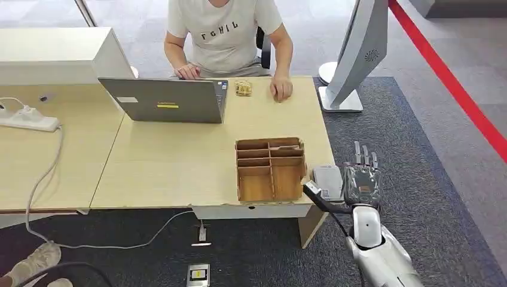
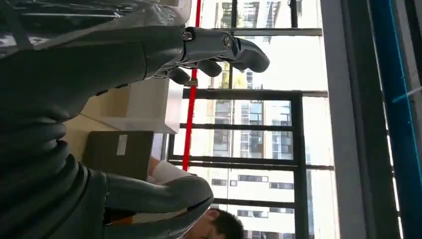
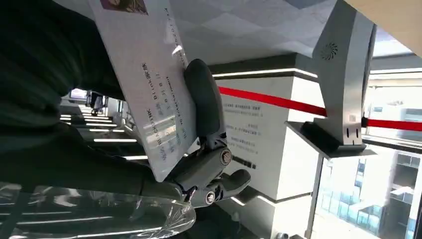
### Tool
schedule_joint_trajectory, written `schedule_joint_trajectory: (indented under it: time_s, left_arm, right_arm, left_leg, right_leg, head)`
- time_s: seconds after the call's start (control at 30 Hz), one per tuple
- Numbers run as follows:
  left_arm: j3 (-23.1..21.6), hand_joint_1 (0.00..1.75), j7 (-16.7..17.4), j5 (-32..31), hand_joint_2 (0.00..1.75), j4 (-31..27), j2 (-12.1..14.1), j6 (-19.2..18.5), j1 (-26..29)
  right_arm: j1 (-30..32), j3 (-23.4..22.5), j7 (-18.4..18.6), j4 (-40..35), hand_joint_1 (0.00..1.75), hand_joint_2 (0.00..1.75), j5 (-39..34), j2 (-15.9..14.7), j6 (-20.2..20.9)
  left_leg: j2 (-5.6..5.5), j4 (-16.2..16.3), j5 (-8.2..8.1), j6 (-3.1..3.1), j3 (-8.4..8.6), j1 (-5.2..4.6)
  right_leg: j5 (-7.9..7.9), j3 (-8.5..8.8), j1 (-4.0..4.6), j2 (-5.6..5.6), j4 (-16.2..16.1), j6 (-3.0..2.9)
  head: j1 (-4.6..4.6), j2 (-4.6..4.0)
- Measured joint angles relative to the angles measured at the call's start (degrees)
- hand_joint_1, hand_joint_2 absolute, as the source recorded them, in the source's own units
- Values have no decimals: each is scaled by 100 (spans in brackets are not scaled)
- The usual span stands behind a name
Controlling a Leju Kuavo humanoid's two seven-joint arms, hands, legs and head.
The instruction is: Pass the card to the sensor for recognition and then transmit it.
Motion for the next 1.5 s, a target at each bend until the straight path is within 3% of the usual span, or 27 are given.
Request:
schedule_joint_trajectory:
  time_s: [0.43,0.87,1.27,1.5]
  left_arm:
    - [2,0,295,-533,175,-20,-61,0,-65]
    - [48,0,190,-844,175,-66,-308,2,100]
    - [105,0,286,-1480,175,-188,-669,7,344]
    - [197,0,129,-1333,175,-190,-861,7,429]
  right_arm:
    - [-151,7,-177,518,175,175,-9,241,-380]
    - [-723,55,-483,828,175,175,4,859,-465]
    - [-905,85,-212,1565,175,175,-7,1139,-520]
    - [-1076,87,-157,1803,175,175,13,1123,-476]
  left_leg:
    - [0,-1,0,0,-1,1]
    - [1,-1,1,0,-1,1]
    - [-1,-1,1,0,-3,0]
    - [0,0,1,0,-1,0]
  right_leg:
    - [0,3,1,0,3,0]
    - [0,2,1,0,4,0]
    - [0,1,0,-1,2,0]
    - [0,1,0,-1,2,0]
  head:
    - [-2,0]
    - [-2,0]
    - [-2,0]
    - [0,0]
